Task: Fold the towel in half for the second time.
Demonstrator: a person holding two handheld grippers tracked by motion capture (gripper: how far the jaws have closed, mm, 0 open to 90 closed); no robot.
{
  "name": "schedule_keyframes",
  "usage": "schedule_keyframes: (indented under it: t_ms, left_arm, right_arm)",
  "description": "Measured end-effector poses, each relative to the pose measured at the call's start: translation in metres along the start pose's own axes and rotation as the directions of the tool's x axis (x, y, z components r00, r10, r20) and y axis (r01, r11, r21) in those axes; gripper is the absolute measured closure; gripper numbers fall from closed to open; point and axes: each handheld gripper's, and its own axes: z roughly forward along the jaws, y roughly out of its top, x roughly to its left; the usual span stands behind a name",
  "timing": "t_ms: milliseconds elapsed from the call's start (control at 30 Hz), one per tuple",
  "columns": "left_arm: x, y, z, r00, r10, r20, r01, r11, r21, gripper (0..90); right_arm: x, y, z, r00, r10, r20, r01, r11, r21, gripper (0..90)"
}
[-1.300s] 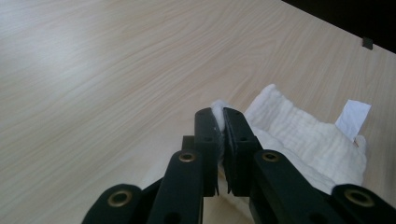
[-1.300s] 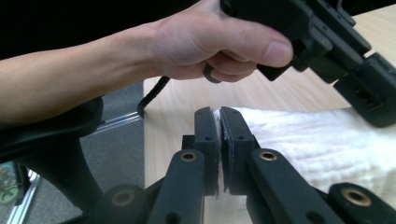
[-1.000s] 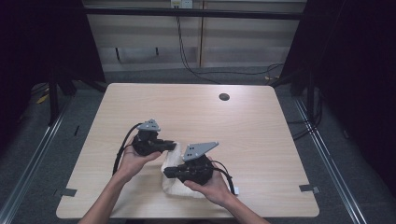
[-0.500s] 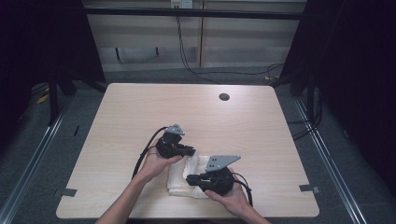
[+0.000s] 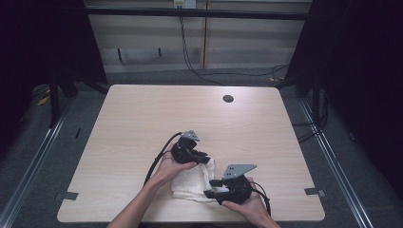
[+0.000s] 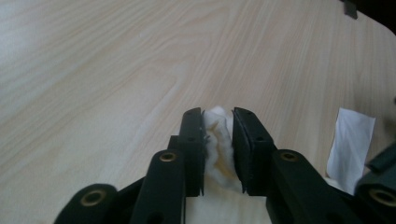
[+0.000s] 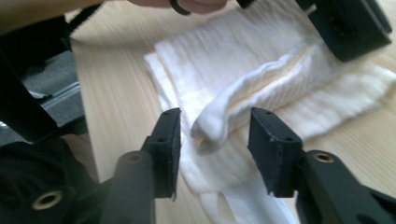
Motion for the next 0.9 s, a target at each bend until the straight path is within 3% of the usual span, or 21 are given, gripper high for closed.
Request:
schedule_keyframes:
  t_ms: [133,233,333,500,567,600,633,767,900]
  left_arm:
    - [-0.002,0.005,-0.003,0.9999,0.011,0.008,-0.011,0.9999,-0.012,65.5]
    - [-0.002,0.006,-0.007,0.9999,-0.008,0.014,0.008,0.9989,-0.046,59.7]
    - [0.000,0.007,-0.015,0.9985,-0.030,0.045,0.034,0.9965,-0.076,55.9]
    - [-0.002,0.007,-0.028,0.9998,-0.017,0.005,0.017,0.9959,-0.089,53.1]
    - [-0.003,0.006,-0.032,1.0000,-0.008,-0.001,0.008,0.9960,-0.089,57.2]
    - [-0.006,0.005,-0.037,0.9994,0.029,-0.019,-0.031,0.9953,-0.092,59.7]
    - [-0.007,0.004,-0.040,0.9986,0.038,-0.036,-0.041,0.9953,-0.087,59.3]
    - [-0.011,-0.002,-0.055,0.9965,0.045,-0.071,-0.052,0.9944,-0.092,56.7]
    - [-0.014,-0.012,-0.072,0.9914,0.057,-0.118,-0.065,0.9956,-0.068,56.6]
  right_arm:
    - [-0.006,-0.004,0.001,0.9996,0.028,0.004,-0.028,0.999,0.019,46.5]
    - [-0.012,-0.005,-0.002,0.9987,0.051,0.006,-0.051,0.999,0.010,45.4]
    - [-0.017,-0.004,-0.007,0.9983,0.057,-0.007,-0.058,0.998,-0.026,46.8]
    - [-0.025,-0.005,-0.013,0.9973,0.070,0.019,-0.070,0.997,-0.037,49.1]
    - [-0.027,-0.004,-0.017,0.9976,0.067,0.019,-0.066,0.997,-0.045,52.5]
    - [-0.028,-0.003,-0.019,0.9979,0.060,0.021,-0.059,0.997,-0.046,53.2]
    - [-0.029,-0.001,-0.021,0.9986,0.046,0.028,-0.044,0.997,-0.055,55.1]
    - [-0.034,0.006,-0.037,0.9975,0.055,0.044,-0.050,0.994,-0.095,55.8]
    - [-0.040,0.010,-0.053,0.9953,0.074,0.062,-0.065,0.988,-0.140,55.0]
